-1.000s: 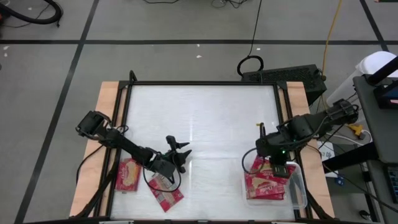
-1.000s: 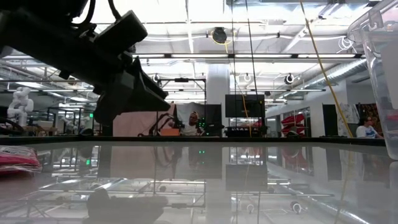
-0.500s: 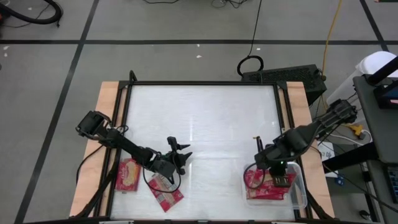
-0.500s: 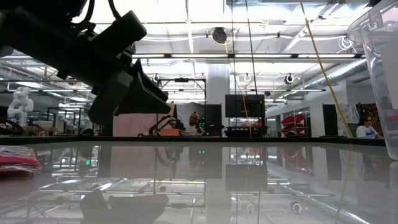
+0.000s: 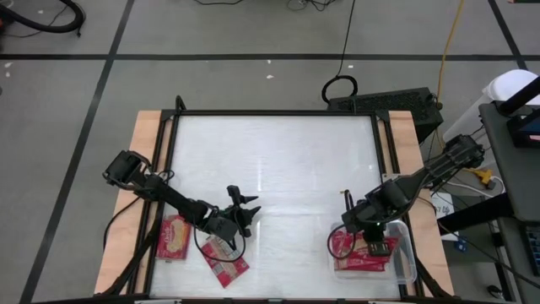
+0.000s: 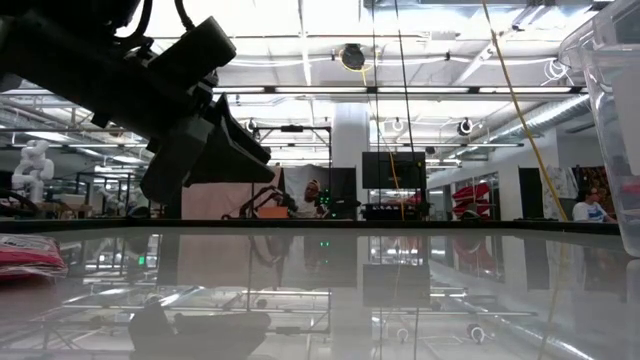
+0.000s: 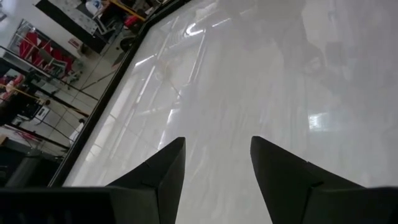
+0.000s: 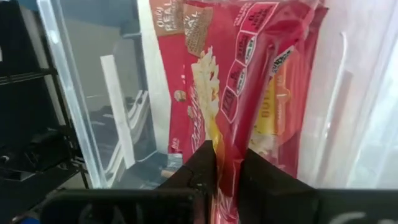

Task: Sort popcorn bags into baskets
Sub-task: Put the red popcorn pack into the transparent bin

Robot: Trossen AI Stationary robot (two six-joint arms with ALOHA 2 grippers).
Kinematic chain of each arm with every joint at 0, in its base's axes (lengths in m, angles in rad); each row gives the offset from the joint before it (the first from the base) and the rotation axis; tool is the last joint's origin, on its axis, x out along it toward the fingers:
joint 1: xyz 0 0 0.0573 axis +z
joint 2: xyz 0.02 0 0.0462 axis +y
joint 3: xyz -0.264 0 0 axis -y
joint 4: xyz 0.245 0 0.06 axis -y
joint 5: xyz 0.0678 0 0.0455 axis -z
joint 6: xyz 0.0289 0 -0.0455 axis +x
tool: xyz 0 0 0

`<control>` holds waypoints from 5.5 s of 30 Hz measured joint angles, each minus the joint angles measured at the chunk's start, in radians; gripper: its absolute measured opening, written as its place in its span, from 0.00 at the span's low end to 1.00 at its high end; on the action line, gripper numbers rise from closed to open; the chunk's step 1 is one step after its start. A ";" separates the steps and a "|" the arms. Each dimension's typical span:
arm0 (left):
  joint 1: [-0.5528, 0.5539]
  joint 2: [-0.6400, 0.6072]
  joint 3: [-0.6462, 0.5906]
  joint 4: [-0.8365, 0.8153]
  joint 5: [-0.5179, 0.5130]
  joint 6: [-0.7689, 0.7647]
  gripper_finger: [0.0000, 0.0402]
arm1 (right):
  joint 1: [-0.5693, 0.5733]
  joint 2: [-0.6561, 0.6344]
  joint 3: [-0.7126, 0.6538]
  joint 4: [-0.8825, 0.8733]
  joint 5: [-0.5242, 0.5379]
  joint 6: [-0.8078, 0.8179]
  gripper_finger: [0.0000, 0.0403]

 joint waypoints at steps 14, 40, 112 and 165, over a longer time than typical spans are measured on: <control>0.033 0.000 0.000 0.001 0.040 -0.003 0.46 | -0.028 0.001 0.000 -0.021 0.091 0.012 0.29; 0.014 -0.264 0.000 -0.545 0.598 -0.320 0.46 | -0.085 0.006 0.274 0.132 0.577 0.227 0.09; -0.045 -0.547 -0.004 -0.619 0.196 0.254 0.01 | -0.272 0.267 -0.354 1.743 0.866 -0.326 0.09; -0.057 -0.528 -0.305 -0.626 0.526 -0.645 0.55 | -0.300 0.417 -0.353 1.907 0.778 -0.310 0.10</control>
